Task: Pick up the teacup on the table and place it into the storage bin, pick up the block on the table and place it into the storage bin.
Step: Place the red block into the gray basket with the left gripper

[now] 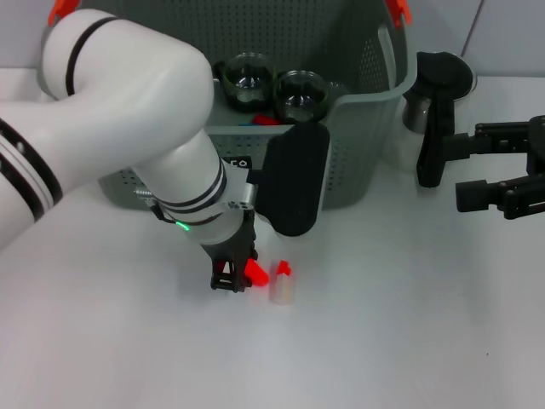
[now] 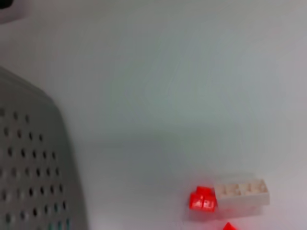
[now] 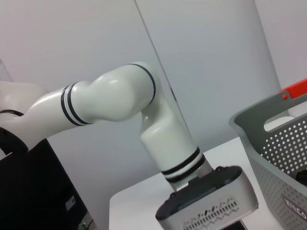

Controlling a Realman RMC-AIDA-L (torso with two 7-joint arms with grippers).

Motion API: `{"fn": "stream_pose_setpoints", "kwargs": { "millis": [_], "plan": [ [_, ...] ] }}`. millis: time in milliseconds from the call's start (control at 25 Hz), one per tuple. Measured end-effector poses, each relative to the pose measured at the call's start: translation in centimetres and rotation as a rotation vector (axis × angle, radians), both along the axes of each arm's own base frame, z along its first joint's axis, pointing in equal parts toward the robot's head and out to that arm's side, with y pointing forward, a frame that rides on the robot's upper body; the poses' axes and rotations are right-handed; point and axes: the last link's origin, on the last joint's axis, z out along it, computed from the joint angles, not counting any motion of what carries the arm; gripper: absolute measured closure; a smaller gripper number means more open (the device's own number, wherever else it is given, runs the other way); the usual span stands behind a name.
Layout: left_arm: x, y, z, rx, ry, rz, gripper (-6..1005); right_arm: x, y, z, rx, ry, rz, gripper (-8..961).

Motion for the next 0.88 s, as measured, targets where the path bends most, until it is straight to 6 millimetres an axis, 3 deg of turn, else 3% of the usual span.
{"fn": "stream_pose_setpoints", "kwargs": {
  "millis": [440, 880],
  "plan": [
    [1.2, 0.0, 4.5, 0.013, -0.124, 0.090, 675, 0.0, 0.0, 0.4, 0.010, 0.018, 0.002, 11],
    [4.5, -0.4, 14.1, 0.070, -0.401, 0.151, 673, -0.1, 0.0, 0.7, 0.019, 0.032, 0.008, 12]
  ]
}}
